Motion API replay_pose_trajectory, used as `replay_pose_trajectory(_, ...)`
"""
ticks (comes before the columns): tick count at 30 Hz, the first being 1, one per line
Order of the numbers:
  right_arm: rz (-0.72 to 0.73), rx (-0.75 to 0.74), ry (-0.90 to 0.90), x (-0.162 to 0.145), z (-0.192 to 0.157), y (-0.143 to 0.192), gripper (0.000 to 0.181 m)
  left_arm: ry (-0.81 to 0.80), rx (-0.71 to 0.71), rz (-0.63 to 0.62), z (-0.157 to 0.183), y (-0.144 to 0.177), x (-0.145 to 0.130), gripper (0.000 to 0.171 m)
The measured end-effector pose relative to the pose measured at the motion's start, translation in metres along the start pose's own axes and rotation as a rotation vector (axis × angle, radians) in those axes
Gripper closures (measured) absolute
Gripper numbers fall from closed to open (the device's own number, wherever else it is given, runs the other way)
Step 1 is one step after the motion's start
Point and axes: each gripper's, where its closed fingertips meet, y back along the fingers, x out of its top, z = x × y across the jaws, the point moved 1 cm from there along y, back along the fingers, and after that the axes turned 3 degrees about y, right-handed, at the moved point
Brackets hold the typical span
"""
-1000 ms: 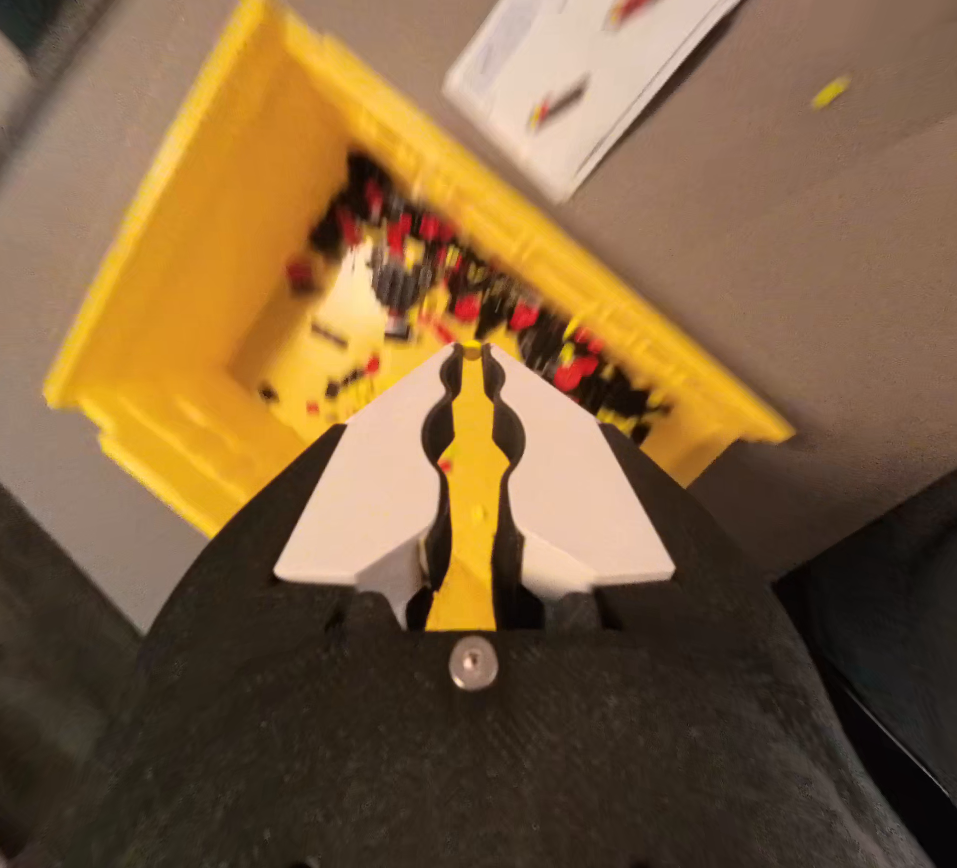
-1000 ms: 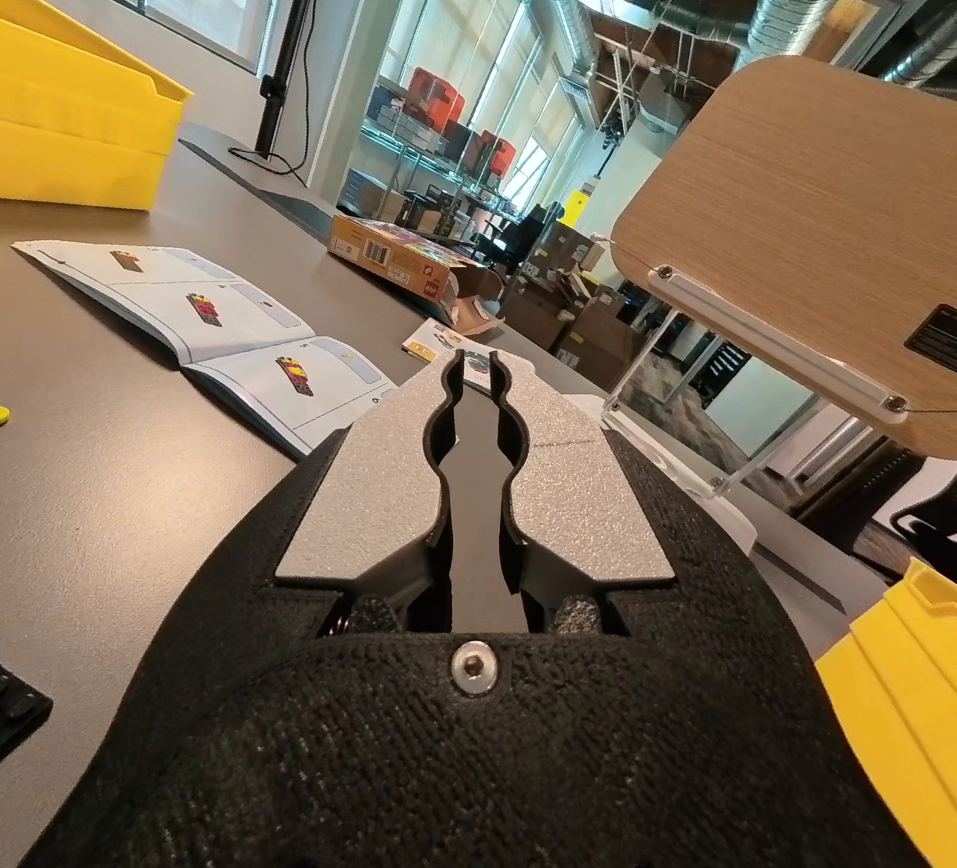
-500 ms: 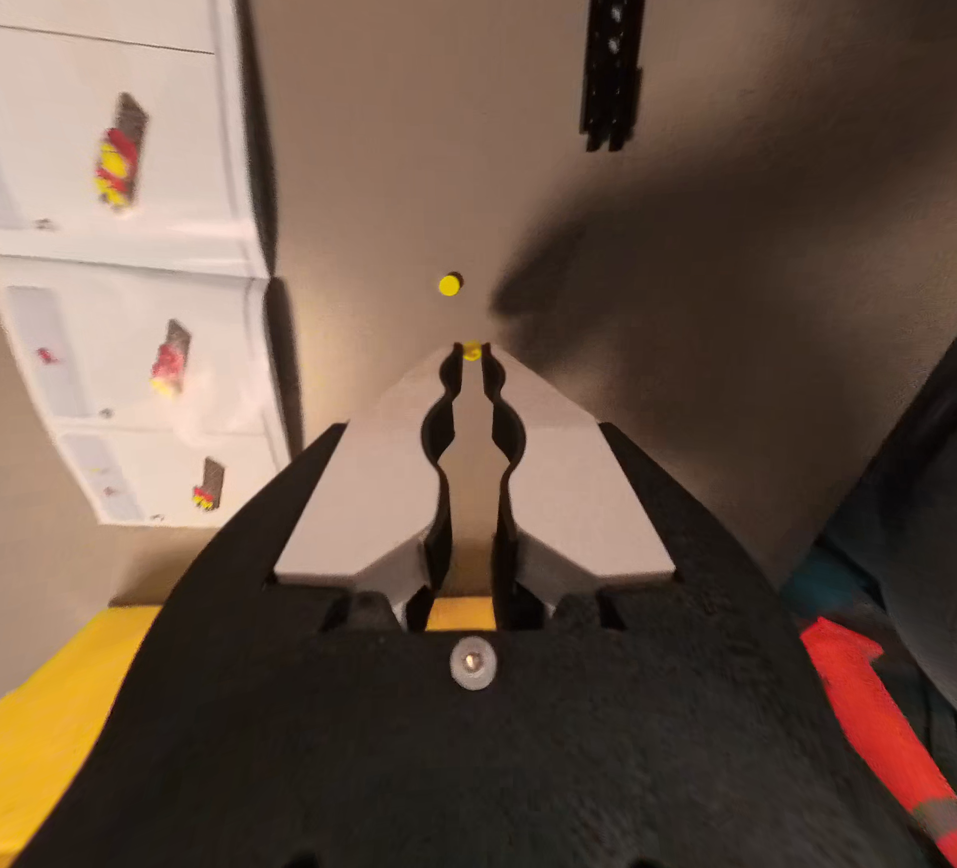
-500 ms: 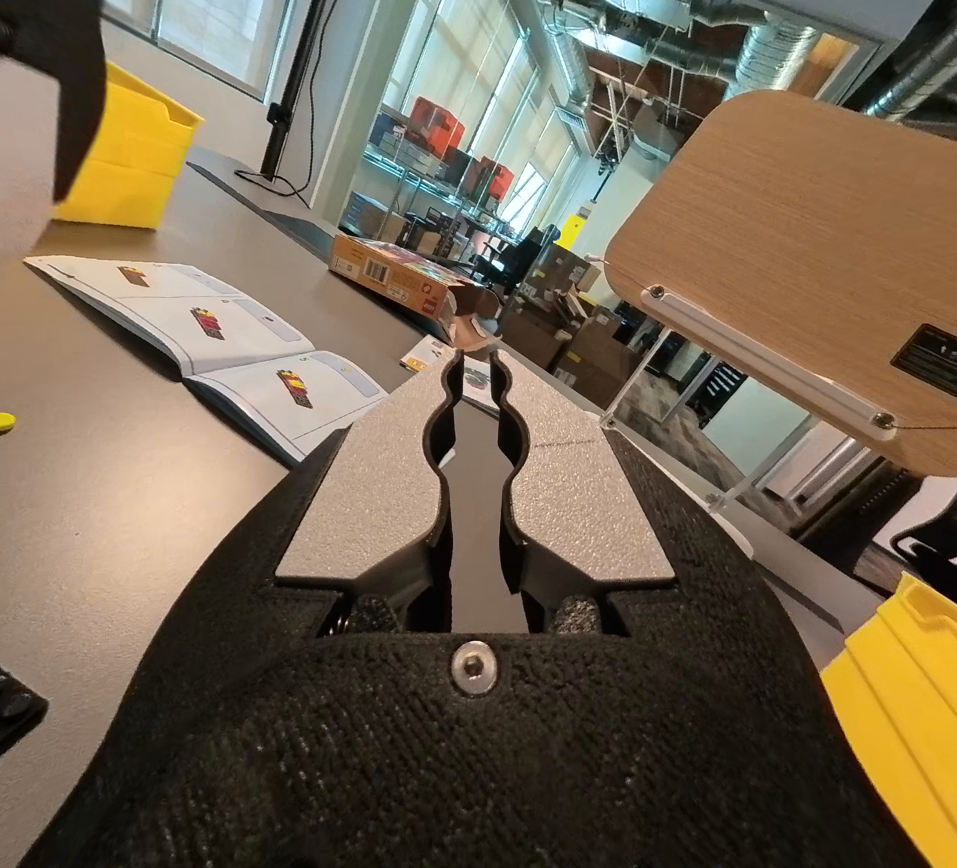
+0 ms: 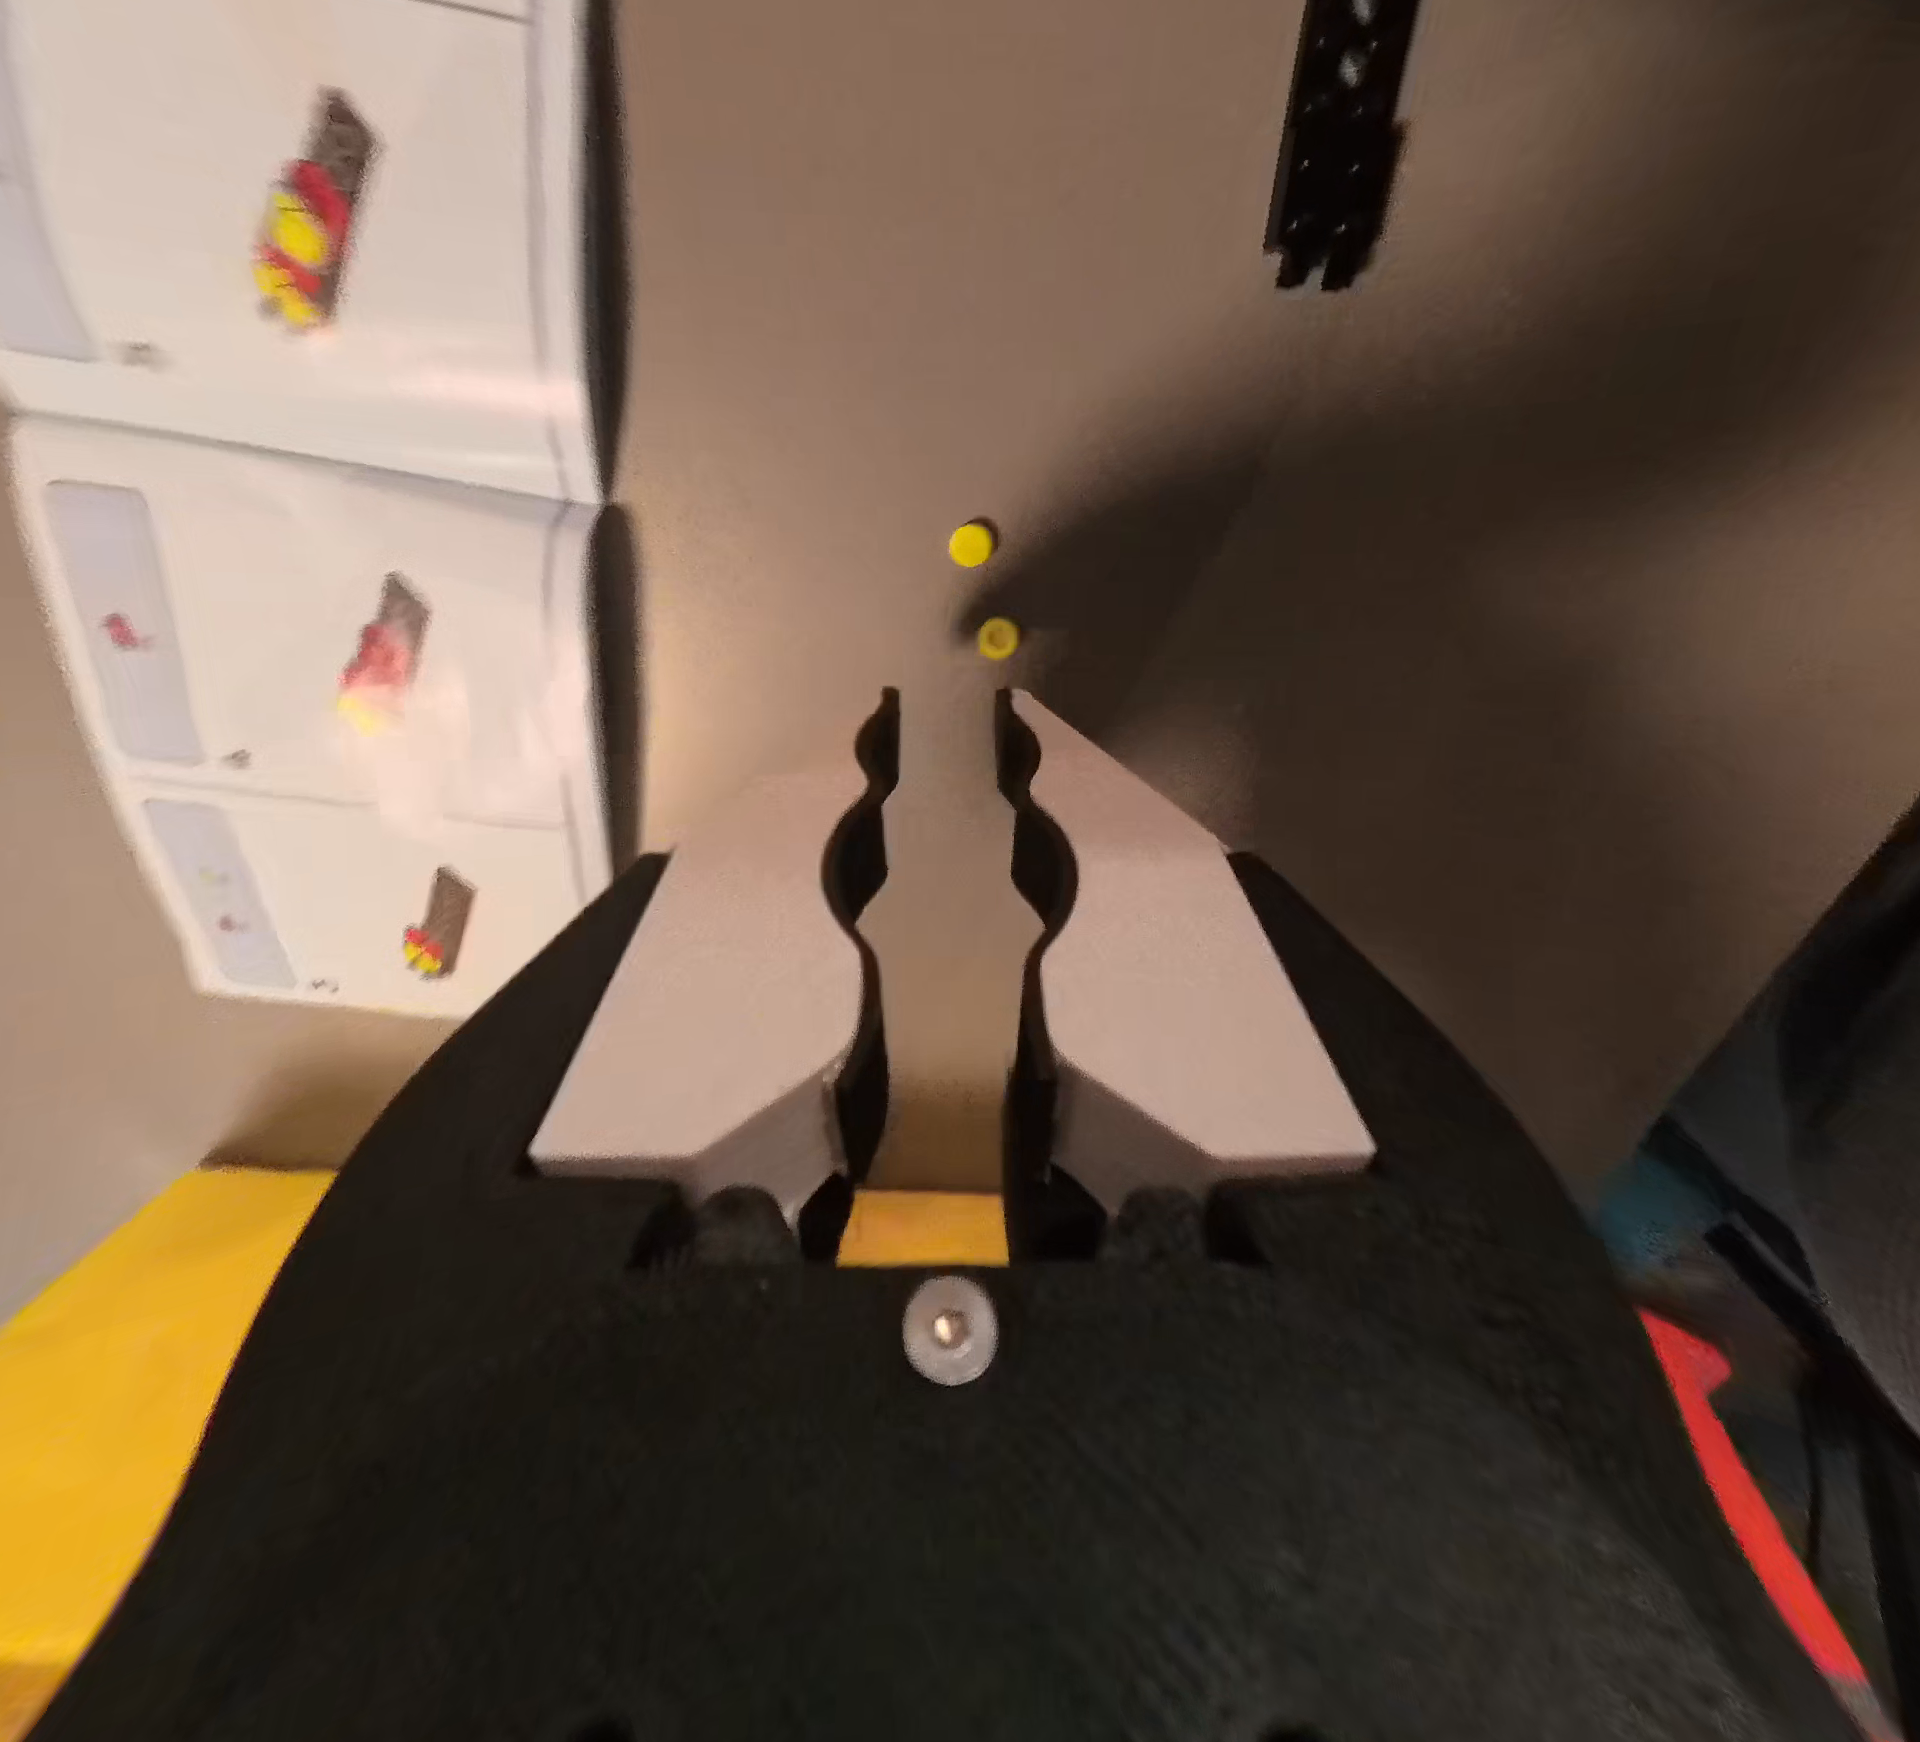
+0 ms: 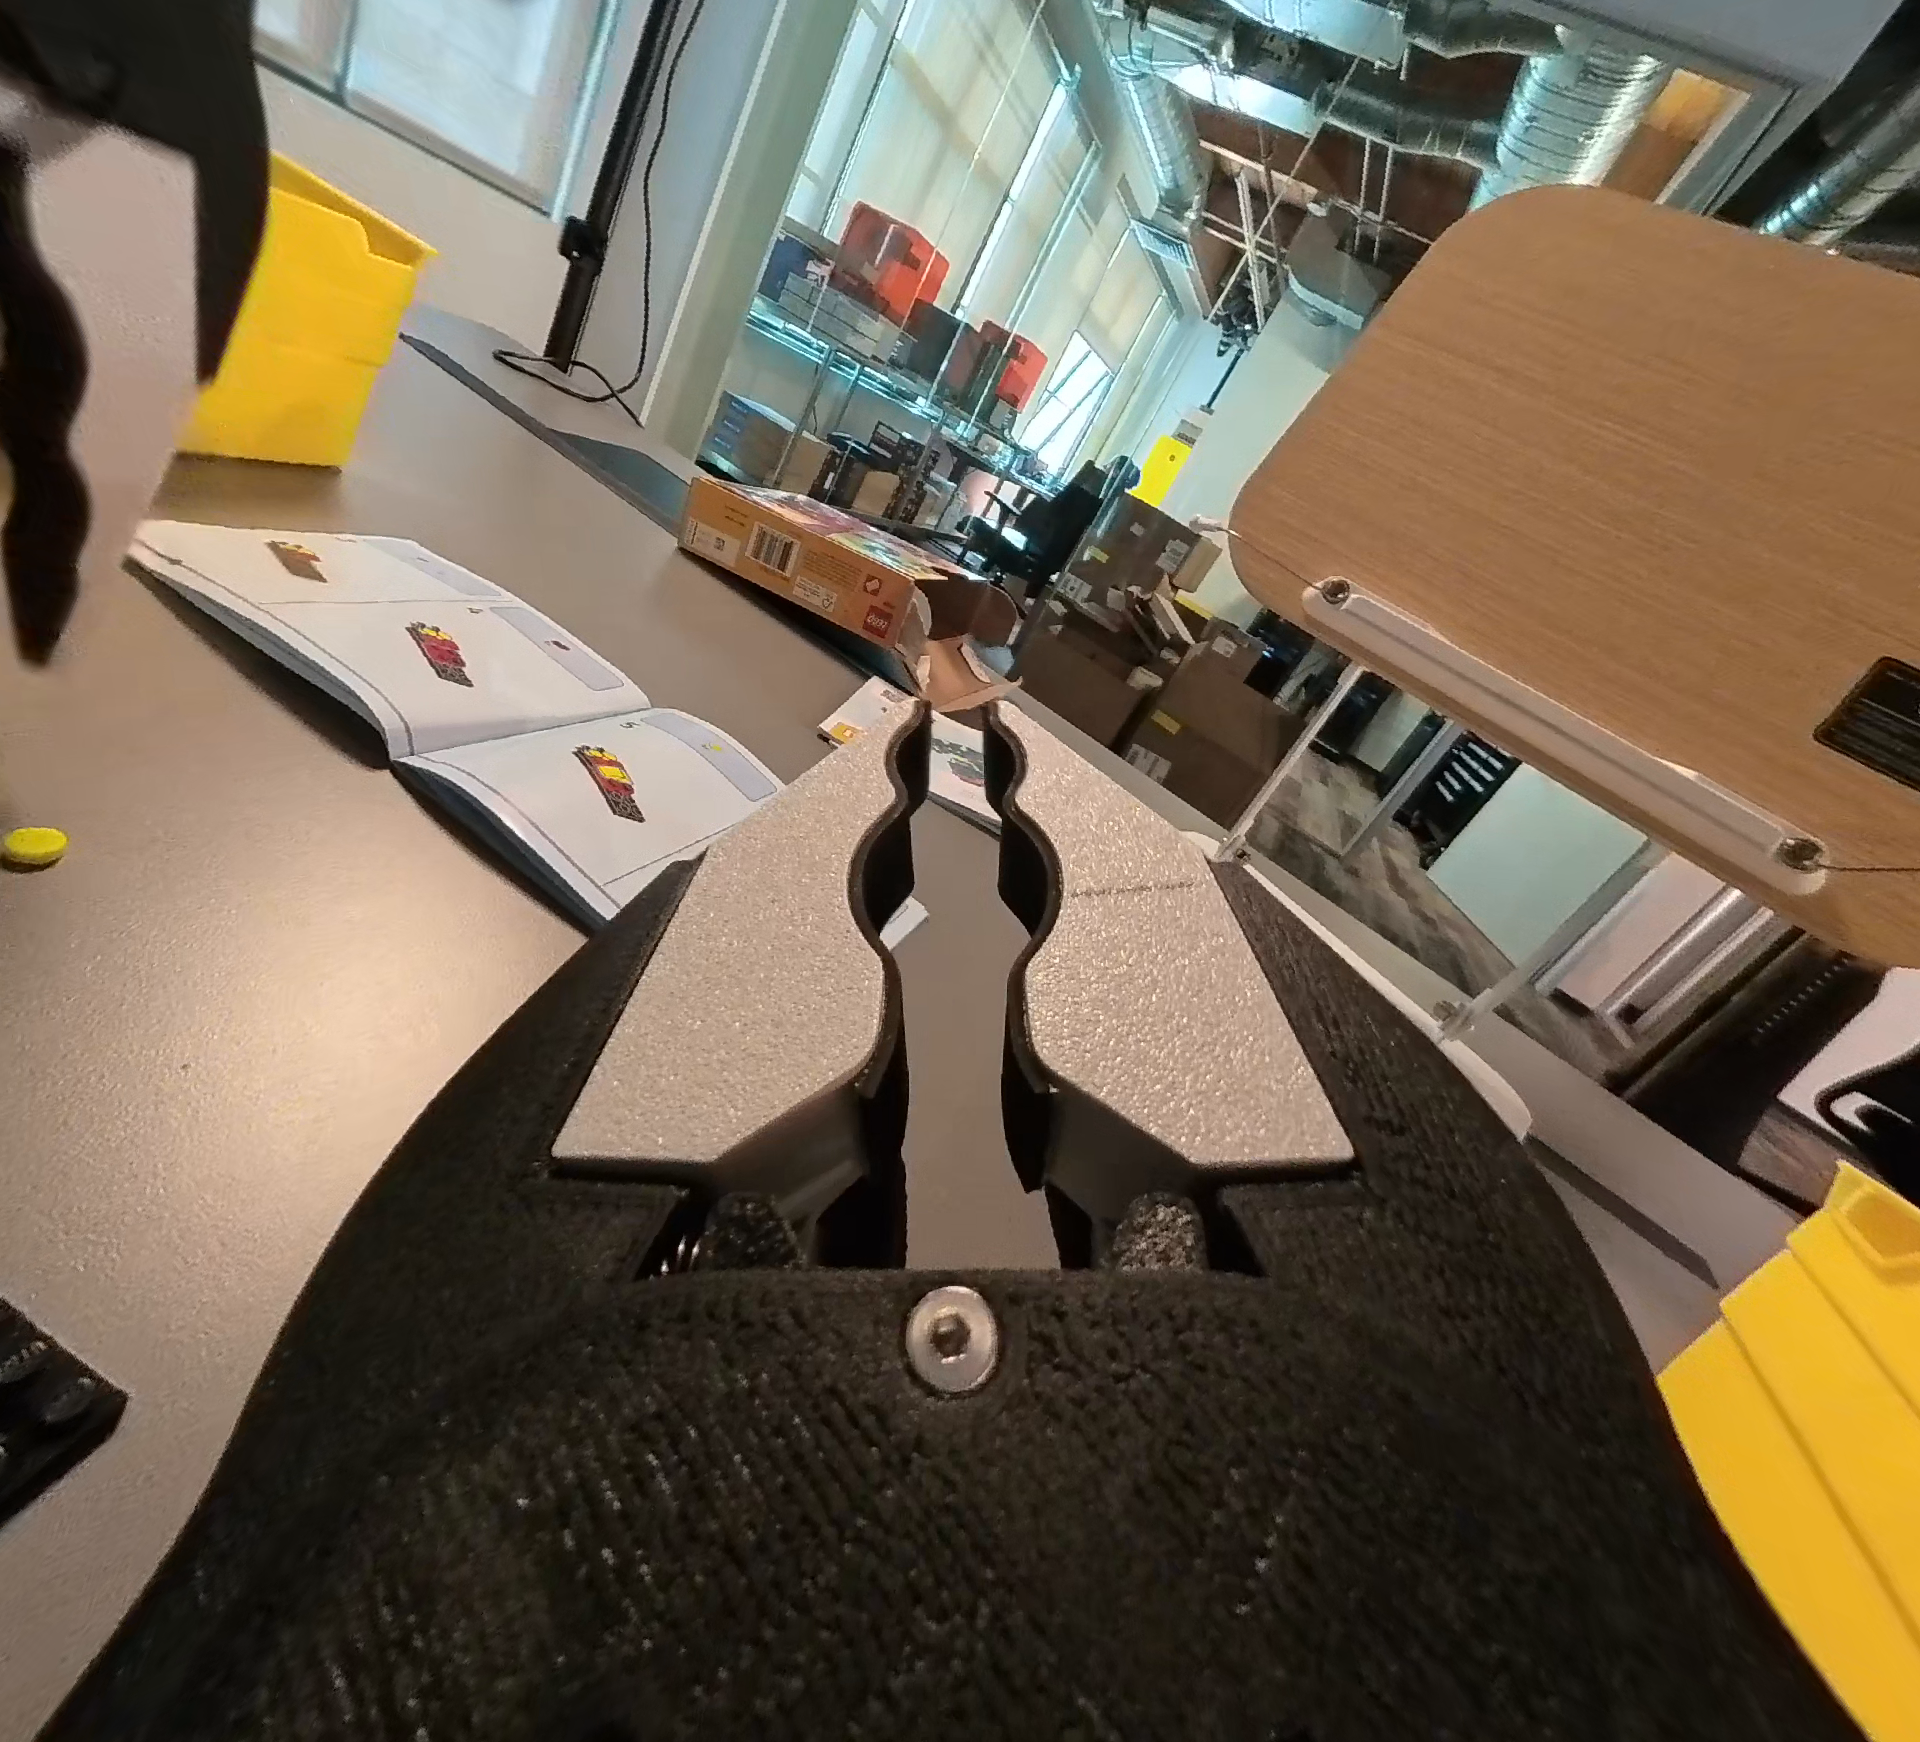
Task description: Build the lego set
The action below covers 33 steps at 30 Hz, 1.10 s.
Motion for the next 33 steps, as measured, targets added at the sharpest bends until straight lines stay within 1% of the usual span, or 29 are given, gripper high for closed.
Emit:
replay_pose_trajectory(2, 0.0, -0.007, -0.011, 0.0, 0.002, 0.001, 0.174, 0.039, 0.028, 0.078, -0.009, 0.026, -0.002, 0.153)
replay_pose_trajectory(4, -0.002, -0.012, -0.02, -0.001, 0.004, 0.001, 0.174, 0.095, 0.059, 0.16, -0.019, 0.057, -0.013, 0.153)
replay_pose_trajectory(5, -0.002, -0.014, -0.025, -0.001, 0.004, 0.001, 0.174, 0.125, 0.077, 0.192, -0.023, 0.073, -0.022, 0.156)
replay_pose_trajectory(7, -0.006, -0.018, -0.032, -0.002, 0.005, 0.001, 0.174, 0.182, 0.117, 0.222, -0.03, 0.099, -0.048, 0.168)
replay_pose_trajectory(8, -0.006, -0.018, -0.034, -0.002, 0.005, 0.001, 0.173, 0.222, 0.135, 0.202, -0.032, 0.108, -0.067, 0.169)
replay_pose_trajectory(9, -0.008, -0.016, -0.035, -0.003, 0.005, 0.0, 0.174, 0.275, 0.15, 0.156, -0.033, 0.114, -0.09, 0.169)
replay_pose_trajectory(11, -0.012, -0.014, -0.033, -0.003, 0.004, -0.001, 0.174, 0.386, 0.181, 0.034, -0.034, 0.116, -0.14, 0.169)
replay_pose_trajectory(12, -0.016, -0.014, -0.032, -0.004, 0.004, -0.001, 0.174, 0.424, 0.186, -0.018, -0.033, 0.113, -0.162, 0.171)
replay_pose_trajectory(14, -0.02, -0.015, -0.025, -0.004, 0.003, -0.002, 0.174, 0.503, 0.126, -0.111, -0.022, 0.101, -0.199, 0.171)
replay_pose_trajectory(16, -0.023, -0.016, -0.019, -0.004, 0.003, -0.002, 0.174, 0.556, 0.057, -0.192, -0.011, 0.085, -0.227, 0.169)
replay_pose_trajectory(17, -0.024, -0.015, -0.016, -0.004, 0.002, -0.002, 0.174, 0.576, 0.03, -0.216, -0.007, 0.077, -0.236, 0.168)
replay_pose_trajectory(21, -0.028, -0.013, -0.005, -0.005, 0.001, -0.002, 0.174, 0.64, -0.051, -0.29, 0.002, 0.05, -0.258, 0.161)
replay_pose_trajectory(23, -0.029, -0.016, -0.006, -0.005, 0.002, -0.002, 0.174, 0.656, -0.07, -0.297, 0.002, 0.042, -0.263, 0.158)
replay_pose_trajectory(28, -0.03, -0.018, -0.007, -0.005, 0.002, -0.002, 0.174, 0.689, -0.054, -0.18, -0.015, 0.04, -0.249, 0.158)
replay_pose_trajectory(33, -0.032, -0.016, -0.004, -0.006, 0.002, -0.002, 0.174, 0.685, -0.07, -0.162, -0.019, 0.037, -0.245, 0.157)
